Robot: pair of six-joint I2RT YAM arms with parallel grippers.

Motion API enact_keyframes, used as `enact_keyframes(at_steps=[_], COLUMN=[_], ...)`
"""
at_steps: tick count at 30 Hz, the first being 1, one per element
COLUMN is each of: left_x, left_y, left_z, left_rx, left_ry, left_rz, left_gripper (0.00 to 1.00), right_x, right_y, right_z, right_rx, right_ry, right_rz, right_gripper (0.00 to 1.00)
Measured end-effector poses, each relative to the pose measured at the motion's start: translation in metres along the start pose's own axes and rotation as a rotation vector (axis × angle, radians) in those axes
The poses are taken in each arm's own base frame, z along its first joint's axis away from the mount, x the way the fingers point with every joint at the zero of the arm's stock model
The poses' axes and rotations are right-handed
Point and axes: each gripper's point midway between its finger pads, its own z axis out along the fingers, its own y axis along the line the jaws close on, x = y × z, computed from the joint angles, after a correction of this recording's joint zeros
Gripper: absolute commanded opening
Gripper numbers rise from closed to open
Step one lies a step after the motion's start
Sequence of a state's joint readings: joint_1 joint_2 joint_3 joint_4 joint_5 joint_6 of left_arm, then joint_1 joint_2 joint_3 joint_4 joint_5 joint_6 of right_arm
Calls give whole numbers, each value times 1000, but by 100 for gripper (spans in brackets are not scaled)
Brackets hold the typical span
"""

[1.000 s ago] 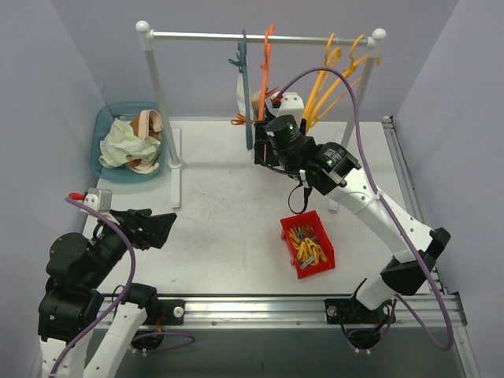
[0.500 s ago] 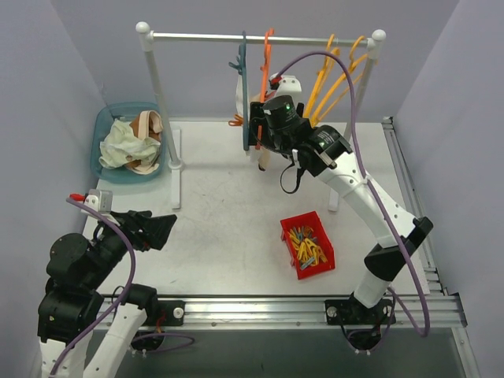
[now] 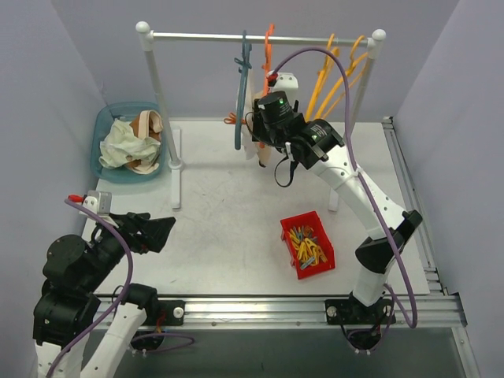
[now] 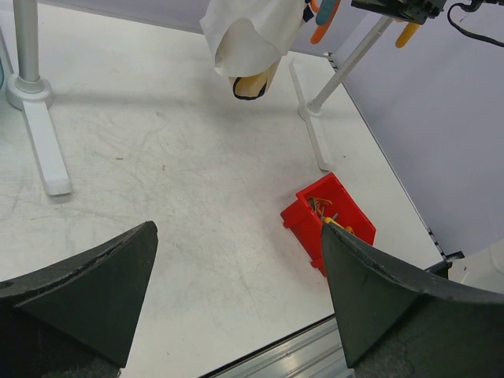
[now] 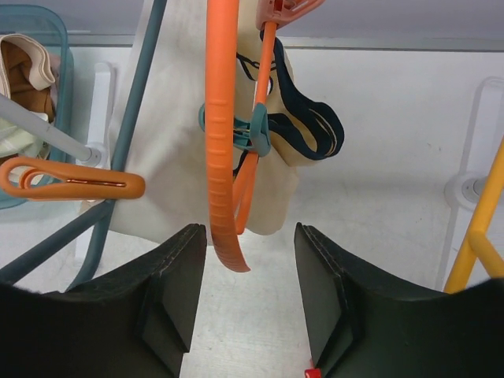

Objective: Remove the underwear clipped to the hanger

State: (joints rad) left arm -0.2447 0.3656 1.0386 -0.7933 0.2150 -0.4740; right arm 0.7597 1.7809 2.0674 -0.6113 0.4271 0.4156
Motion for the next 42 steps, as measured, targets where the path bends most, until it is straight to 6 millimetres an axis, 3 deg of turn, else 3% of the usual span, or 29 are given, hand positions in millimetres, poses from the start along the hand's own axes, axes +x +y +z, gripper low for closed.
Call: enact_keyframes(at_steps=[4, 7, 13, 18, 21, 24, 25, 26, 29, 36, 42], left_x=[3, 4, 4, 4, 4, 4, 4, 4, 4, 4, 4], left_y=[1, 1, 2, 1, 1, 2, 2, 2, 1, 2, 2], left_z=[0, -1, -1, -1, -1, -1, -1, -1, -1, -1, -1], left_rx=[-4, -6, -7, -6, -6, -6, -6, -6, -6, -7, -9], left_ry=[11, 14, 17, 18, 18, 18, 18, 18, 18, 16, 15], left_rz=[-2, -3, -4, -3, -3, -3, -3, -3, -2, 5, 6], left_gripper=[93, 94, 94, 93, 93, 94, 94, 93, 93, 93, 94], right_x=[1, 3, 7, 12, 19, 25, 26, 27, 26, 21, -5], right_y=[-11, -16, -22, -23, -25, -29, -30, -29, -31, -19, -20], right_z=[3, 4, 5, 13, 22, 32, 34, 35, 36, 28, -9], right_rx=[19, 29, 31, 28, 22, 17, 16, 10, 0, -93, -155], right_ry=[14, 28, 48, 69, 97, 122, 128, 133, 137, 120, 40], right_rz=[-15, -31, -73, -113, -129, -138, -140, -146, -148, -155, -126], right_gripper=[38, 36, 41, 38, 33, 17, 5, 0, 0, 0, 0])
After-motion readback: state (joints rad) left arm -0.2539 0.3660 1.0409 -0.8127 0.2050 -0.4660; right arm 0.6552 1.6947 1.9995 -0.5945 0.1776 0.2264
